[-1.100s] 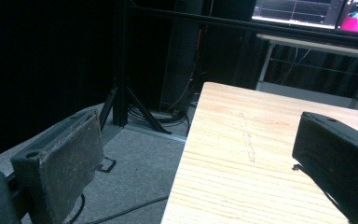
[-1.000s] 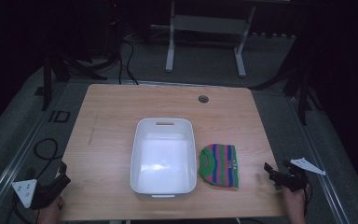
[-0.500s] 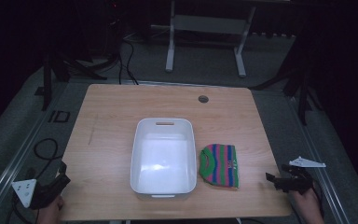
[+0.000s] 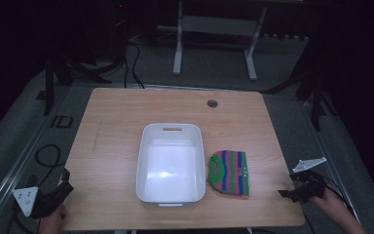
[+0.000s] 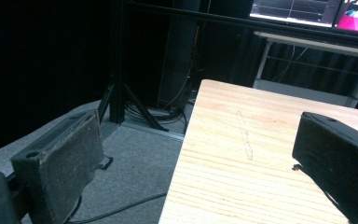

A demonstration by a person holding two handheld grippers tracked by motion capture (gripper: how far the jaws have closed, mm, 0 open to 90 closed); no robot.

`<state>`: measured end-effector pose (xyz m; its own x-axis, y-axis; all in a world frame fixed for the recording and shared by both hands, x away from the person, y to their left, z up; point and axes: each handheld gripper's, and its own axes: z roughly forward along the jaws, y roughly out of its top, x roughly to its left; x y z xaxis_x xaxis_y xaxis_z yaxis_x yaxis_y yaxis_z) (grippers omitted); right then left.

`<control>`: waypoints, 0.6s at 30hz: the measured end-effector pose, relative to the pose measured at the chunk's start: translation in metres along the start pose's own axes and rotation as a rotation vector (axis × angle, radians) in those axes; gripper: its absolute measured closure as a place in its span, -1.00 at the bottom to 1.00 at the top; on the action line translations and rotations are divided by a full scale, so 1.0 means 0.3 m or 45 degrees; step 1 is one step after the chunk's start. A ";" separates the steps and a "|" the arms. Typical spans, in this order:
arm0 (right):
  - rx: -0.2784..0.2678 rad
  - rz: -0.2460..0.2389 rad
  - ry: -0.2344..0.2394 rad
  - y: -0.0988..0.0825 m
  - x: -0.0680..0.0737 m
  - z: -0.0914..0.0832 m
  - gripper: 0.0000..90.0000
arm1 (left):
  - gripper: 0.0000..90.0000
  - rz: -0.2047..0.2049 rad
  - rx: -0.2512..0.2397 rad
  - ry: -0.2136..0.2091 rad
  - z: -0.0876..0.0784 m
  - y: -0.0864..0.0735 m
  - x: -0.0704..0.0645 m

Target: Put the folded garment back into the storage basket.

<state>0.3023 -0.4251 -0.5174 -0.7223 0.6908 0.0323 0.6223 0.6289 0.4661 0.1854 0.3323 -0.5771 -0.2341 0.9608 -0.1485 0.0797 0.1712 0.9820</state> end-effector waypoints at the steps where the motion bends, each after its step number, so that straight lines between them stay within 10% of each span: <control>1: 0.000 0.000 0.000 0.000 0.000 0.000 -0.72 | -0.95 0.000 0.000 0.000 0.000 0.000 0.000; 10: 0.308 -0.181 0.133 0.077 0.034 0.021 -0.71 | -0.95 0.012 0.002 -0.003 0.000 0.000 -0.003; 18: 0.517 -0.352 0.101 0.132 0.069 0.047 -0.71 | -0.95 0.009 0.000 -0.008 0.000 0.000 -0.002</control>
<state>0.3162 -0.3809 -0.5109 -0.8879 0.4591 0.0303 0.4599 0.8839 0.0849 0.1856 0.3319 -0.5771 -0.2277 0.9633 -0.1424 0.0814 0.1645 0.9830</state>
